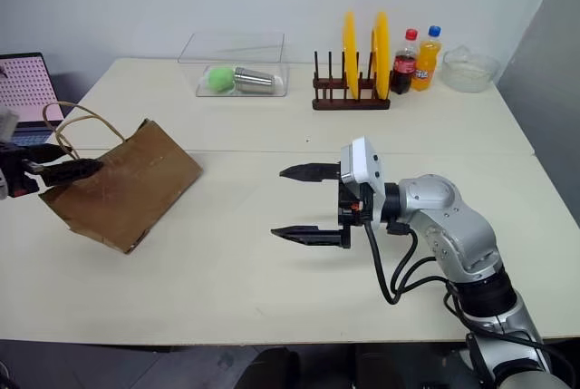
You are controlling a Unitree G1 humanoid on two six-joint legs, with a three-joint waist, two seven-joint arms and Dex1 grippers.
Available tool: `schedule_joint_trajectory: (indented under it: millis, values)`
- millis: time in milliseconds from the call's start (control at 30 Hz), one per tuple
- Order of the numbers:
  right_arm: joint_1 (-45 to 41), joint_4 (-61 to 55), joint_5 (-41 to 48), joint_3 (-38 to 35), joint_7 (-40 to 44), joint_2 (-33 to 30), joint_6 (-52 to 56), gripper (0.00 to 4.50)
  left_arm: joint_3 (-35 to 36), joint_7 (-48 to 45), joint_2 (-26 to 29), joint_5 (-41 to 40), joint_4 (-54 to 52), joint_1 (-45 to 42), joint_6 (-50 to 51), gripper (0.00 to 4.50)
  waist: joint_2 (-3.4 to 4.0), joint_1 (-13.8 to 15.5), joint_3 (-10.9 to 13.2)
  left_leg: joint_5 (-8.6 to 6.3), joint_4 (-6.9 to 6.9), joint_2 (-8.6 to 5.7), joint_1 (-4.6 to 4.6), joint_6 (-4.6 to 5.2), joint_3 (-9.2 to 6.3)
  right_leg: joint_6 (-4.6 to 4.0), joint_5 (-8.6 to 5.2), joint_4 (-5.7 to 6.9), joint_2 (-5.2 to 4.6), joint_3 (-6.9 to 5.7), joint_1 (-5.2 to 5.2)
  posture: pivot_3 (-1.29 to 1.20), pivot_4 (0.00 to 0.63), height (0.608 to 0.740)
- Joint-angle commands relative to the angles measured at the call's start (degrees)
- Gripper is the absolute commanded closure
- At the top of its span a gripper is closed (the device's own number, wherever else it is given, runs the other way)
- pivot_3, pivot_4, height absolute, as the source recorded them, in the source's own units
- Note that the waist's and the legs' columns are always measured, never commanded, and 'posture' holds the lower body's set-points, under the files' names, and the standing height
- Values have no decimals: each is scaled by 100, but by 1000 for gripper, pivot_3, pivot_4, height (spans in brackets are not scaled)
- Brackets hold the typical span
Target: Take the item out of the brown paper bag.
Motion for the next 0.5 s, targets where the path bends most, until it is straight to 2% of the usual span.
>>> schedule_joint_trajectory:
  millis: [33, 100, 200, 500]
  values:
    - [-126, -287, 105, -105, -41, -47, 72, 0, -115, -209, 40, 279, 325, -316, -257, 40, 0, -9, 0, 0, 0, 0, 0, 0, 0, 0, 0, 1, 1, 0, 0, 0, 150, 740]
    - [-133, -320, 120, -128, -66, -55, 123, 0, -181, -199, -21, 404, 551, -440, -343, 40, -1, -17, 0, 0, 1, 0, 1, 0, 0, 0, 0, 2, 0, 0, 0, 0, 150, 740]
    - [-146, -371, 150, -132, -70, -74, 201, 0, -268, -204, -138, 580, 796, -532, -475, 640, -1, -17, 0, 0, 4, 0, 1, 0, -1, 2, -1, 4, 0, 0, 1, 0, 150, 740]
    - [-121, -472, 162, -168, -105, -91, 303, 0, -263, -282, -402, 800, 1019, -759, -626, 3638, -3, -16, -2, 1, 10, 0, 1, 1, -4, 24, -13, 9, 0, -2, 2, 0, 150, 740]
